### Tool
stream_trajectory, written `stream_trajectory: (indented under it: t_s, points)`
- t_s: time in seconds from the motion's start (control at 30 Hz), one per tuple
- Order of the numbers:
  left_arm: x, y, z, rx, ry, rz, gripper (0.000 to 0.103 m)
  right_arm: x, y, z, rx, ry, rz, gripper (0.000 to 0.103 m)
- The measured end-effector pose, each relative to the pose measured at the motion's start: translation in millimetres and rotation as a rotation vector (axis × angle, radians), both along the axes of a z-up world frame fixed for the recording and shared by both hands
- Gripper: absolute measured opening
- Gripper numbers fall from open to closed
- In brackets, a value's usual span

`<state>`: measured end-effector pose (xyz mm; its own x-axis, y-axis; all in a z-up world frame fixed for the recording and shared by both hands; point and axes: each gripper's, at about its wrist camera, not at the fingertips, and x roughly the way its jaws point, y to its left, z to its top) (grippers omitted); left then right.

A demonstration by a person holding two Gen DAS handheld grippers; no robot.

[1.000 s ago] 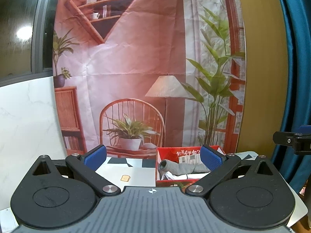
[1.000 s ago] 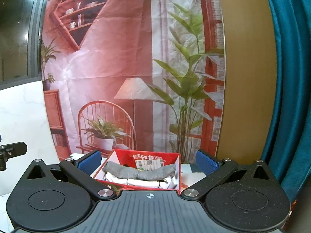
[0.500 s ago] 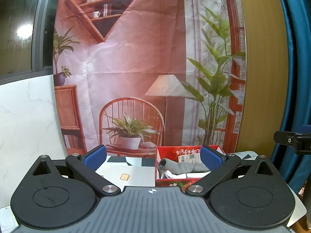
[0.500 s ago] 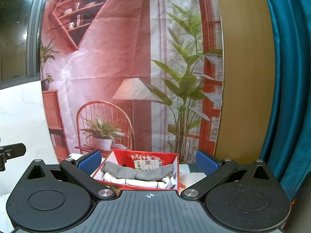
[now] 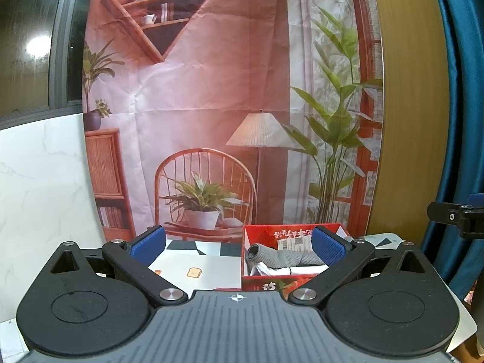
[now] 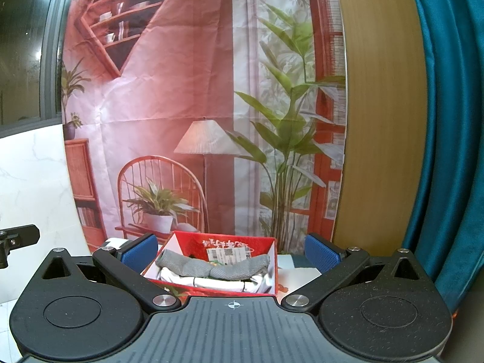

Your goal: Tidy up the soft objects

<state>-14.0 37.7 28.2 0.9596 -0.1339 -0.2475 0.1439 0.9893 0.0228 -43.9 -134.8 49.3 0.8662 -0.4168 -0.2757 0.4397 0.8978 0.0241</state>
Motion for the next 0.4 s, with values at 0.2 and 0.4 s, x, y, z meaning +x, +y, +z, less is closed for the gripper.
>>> stream_trajectory:
  t_s: [0.2, 0.4]
  points:
    - [1.4, 3.0, 0.6, -0.016, 0.007, 0.006, 0.103, -1.2, -2.2, -0.4, 0.0, 0.001, -0.001, 0.103]
    - [1.1, 2.0, 0.7, -0.015, 0.006, 0.007, 0.103, -1.2, -2.2, -0.4, 0.0, 0.001, -0.001, 0.103]
